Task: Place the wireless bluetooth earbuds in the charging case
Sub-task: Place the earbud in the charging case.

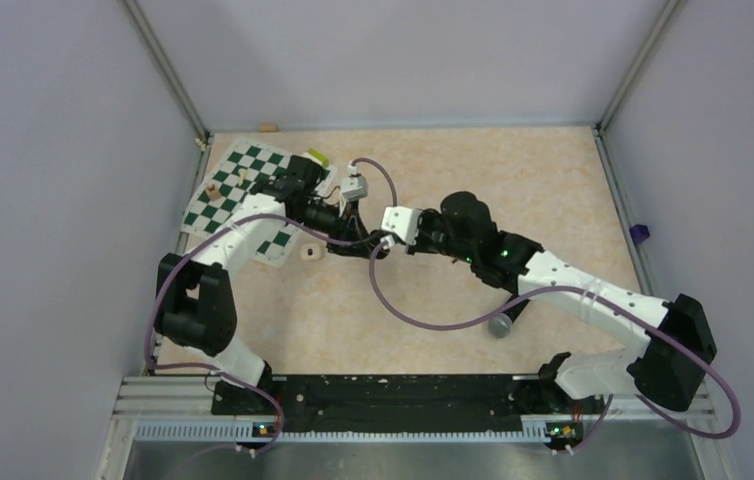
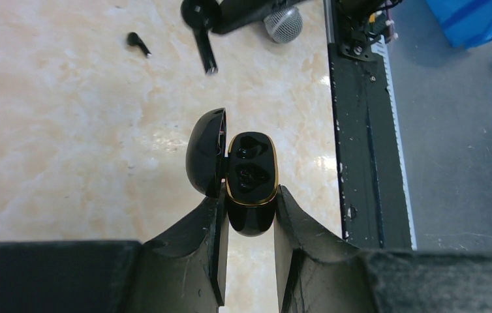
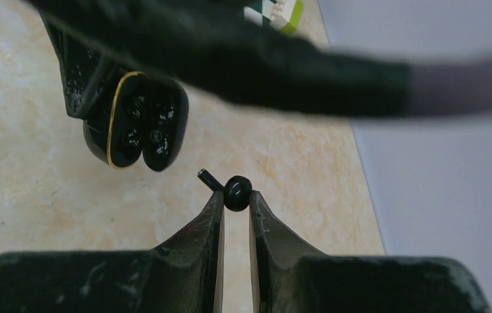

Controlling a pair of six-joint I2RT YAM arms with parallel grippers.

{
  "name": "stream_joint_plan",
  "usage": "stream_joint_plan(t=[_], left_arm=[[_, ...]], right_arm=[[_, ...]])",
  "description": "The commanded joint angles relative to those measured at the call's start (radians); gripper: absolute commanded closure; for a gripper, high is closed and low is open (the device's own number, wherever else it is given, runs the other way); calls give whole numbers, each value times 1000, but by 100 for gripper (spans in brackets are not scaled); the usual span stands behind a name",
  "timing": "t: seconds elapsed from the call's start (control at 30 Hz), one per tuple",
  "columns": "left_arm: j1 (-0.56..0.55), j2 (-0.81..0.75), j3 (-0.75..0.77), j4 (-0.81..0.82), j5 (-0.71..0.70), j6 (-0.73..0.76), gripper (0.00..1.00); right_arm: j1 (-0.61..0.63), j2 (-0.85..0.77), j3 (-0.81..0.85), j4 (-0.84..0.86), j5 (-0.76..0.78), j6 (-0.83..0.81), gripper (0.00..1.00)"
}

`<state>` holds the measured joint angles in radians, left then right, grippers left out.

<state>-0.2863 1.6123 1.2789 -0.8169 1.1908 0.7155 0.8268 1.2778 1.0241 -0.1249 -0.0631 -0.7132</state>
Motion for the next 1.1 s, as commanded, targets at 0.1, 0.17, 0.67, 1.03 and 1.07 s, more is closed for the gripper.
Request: stream_joint_plan(t=[0.1,0.17,0.67,1.03,1.07], left_arm=[[-71,-20,-29,101,-36,-79,100],[-71,-13,-29,102,-36,-81,100],[-72,-10,-50,122,-39,-91,100],[-71,-26,-59,107,-33,-65,100],[-70,-26,-59,107,-32,-64,100]], right_arm=[[94,-49,-54,45,36,-137,95],[104,-53,-64,44,41,-149,95],[166,-49,-90,-23,30,-243,96],[195,-15,-121,38,140,-287,96],[194,-16,-120,47,146,-280,96]])
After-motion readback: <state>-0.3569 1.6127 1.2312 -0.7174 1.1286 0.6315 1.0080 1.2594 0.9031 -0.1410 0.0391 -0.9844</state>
